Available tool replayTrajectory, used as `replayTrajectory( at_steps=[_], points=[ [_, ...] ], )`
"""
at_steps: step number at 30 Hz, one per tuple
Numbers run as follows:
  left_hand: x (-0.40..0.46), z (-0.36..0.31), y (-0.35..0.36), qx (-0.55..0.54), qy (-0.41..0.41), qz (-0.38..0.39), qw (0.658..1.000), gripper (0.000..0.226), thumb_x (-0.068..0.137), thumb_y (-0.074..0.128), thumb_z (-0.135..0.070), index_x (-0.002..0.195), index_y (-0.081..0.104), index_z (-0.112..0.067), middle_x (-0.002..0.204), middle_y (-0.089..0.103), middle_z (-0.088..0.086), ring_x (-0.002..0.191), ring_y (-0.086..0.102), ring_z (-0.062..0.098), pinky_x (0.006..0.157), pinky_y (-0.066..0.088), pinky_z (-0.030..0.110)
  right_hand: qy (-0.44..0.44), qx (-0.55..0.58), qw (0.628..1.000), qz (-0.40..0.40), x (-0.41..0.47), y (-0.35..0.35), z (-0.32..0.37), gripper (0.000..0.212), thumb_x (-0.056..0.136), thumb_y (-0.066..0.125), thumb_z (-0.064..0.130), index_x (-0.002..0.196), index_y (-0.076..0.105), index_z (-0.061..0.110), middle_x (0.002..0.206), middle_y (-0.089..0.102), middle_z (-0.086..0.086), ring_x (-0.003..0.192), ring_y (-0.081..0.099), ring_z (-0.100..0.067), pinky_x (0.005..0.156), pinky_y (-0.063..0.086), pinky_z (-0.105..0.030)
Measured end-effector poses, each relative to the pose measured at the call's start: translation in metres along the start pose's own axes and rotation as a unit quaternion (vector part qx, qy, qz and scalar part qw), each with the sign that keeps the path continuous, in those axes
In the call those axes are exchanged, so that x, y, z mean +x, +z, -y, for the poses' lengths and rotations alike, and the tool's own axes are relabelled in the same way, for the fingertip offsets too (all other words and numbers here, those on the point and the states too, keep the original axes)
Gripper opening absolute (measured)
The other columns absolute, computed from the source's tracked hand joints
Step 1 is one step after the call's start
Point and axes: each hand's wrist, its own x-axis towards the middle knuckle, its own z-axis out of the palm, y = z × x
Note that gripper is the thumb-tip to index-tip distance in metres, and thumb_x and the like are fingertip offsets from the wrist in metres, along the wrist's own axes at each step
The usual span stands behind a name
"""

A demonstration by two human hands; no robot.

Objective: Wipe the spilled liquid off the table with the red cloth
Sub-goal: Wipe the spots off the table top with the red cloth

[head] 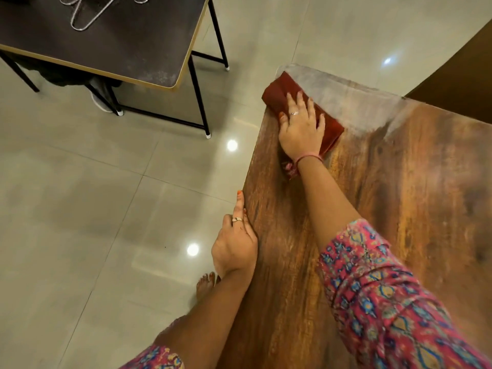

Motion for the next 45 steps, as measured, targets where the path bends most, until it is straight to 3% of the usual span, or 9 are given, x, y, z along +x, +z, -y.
replayTrajectory(
  at_steps=[7, 10, 13, 19, 23, 27, 32, 40, 45],
  points=[
    [0.002, -0.002, 0.001, 0.006, 0.002, -0.005, 1.0, 0.05, 0.096, 0.026, -0.035, 0.145, 0.025, -0.038, 0.09, 0.06, 0.004, 0.054, 0.044, 0.016, 0.046, 0.032, 0.026, -0.115, -0.025, 0.993, 0.022, -0.167, 0.009, -0.029, 0.049, 0.098, 0.032, 0.041, 0.146, 0.032, 0.035, 0.155, 0.027, 0.011, 0.145, 0.017, -0.012, 0.116, 0.011, -0.041],
    [0.002, -0.002, 0.002, 0.018, 0.003, -0.008, 1.0, 0.049, 0.097, 0.03, -0.032, 0.145, 0.027, -0.037, 0.091, 0.06, 0.004, 0.053, 0.046, 0.018, 0.045, 0.031, 0.027, -0.159, -0.019, 0.985, 0.059, -0.16, 0.0, -0.053, 0.047, 0.096, 0.032, 0.045, 0.143, 0.033, 0.041, 0.153, 0.028, 0.016, 0.144, 0.015, -0.006, 0.115, 0.009, -0.038],
    [0.004, 0.0, 0.002, 0.028, -0.001, -0.004, 1.0, 0.05, 0.097, 0.021, -0.036, 0.147, 0.015, -0.042, 0.094, 0.058, 0.001, 0.056, 0.041, 0.013, 0.046, 0.03, 0.026, -0.121, -0.025, 0.991, 0.042, -0.098, -0.013, -0.069, 0.047, 0.097, 0.034, 0.044, 0.144, 0.031, 0.042, 0.155, 0.025, 0.016, 0.145, 0.015, -0.009, 0.115, 0.009, -0.043],
    [0.002, 0.0, -0.001, 0.004, 0.01, -0.005, 1.0, 0.052, 0.094, 0.013, -0.041, 0.146, 0.01, -0.044, 0.101, 0.059, 0.002, 0.062, 0.047, 0.014, 0.05, 0.037, 0.027, 0.085, 0.01, 0.996, 0.023, 0.004, -0.031, -0.074, 0.051, 0.1, 0.03, 0.041, 0.149, 0.022, 0.035, 0.16, 0.014, 0.007, 0.148, 0.004, -0.019, 0.117, 0.003, -0.051],
    [0.004, -0.001, 0.0, -0.009, -0.003, -0.001, 1.0, 0.054, 0.095, 0.013, -0.046, 0.148, 0.016, -0.038, 0.11, 0.062, 0.003, 0.064, 0.056, 0.018, 0.051, 0.042, 0.026, 0.02, 0.001, 0.999, 0.026, -0.068, -0.018, -0.051, 0.051, 0.099, 0.033, 0.043, 0.149, 0.022, 0.036, 0.159, 0.015, 0.01, 0.147, 0.006, -0.016, 0.117, 0.005, -0.049],
    [0.021, -0.008, -0.004, -0.06, -0.038, 0.035, 0.997, 0.054, 0.097, 0.024, -0.051, 0.124, 0.05, -0.013, 0.107, 0.068, 0.013, 0.091, 0.063, 0.033, 0.069, 0.042, 0.031, -0.041, 0.002, 0.999, 0.031, -0.178, -0.015, -0.062, 0.051, 0.096, 0.031, 0.055, 0.144, 0.034, 0.039, 0.154, 0.022, 0.017, 0.146, 0.012, -0.009, 0.116, 0.006, -0.04],
    [0.086, -0.067, -0.006, -0.08, -0.021, 0.063, 0.995, 0.057, 0.094, 0.034, -0.054, 0.123, 0.046, -0.005, 0.122, 0.058, 0.018, 0.109, 0.056, 0.039, 0.082, 0.044, 0.04, -0.056, -0.038, 0.998, 0.013, -0.194, -0.019, -0.095, 0.044, 0.095, 0.039, 0.045, 0.138, 0.044, 0.037, 0.15, 0.034, 0.015, 0.142, 0.023, -0.009, 0.114, 0.017, -0.044],
    [0.123, -0.096, 0.015, -0.035, 0.039, -0.036, 0.998, 0.054, 0.096, 0.029, -0.05, 0.128, 0.044, -0.009, 0.113, 0.063, 0.017, 0.093, 0.062, 0.043, 0.069, 0.046, 0.041, 0.117, -0.004, 0.993, -0.032, -0.059, -0.055, -0.151, 0.048, 0.1, 0.033, 0.039, 0.147, 0.029, 0.034, 0.157, 0.022, 0.007, 0.147, 0.011, -0.018, 0.116, 0.006, -0.052],
    [0.127, -0.095, 0.023, -0.017, 0.036, -0.069, 0.997, 0.051, 0.098, 0.026, -0.044, 0.133, 0.042, -0.012, 0.113, 0.064, 0.016, 0.087, 0.063, 0.043, 0.063, 0.041, 0.038, 0.296, 0.025, 0.952, -0.072, 0.0, -0.06, -0.131, 0.051, 0.101, 0.028, 0.037, 0.15, 0.022, 0.03, 0.16, 0.013, 0.004, 0.147, 0.004, -0.022, 0.116, 0.004, -0.056]
  ],
)
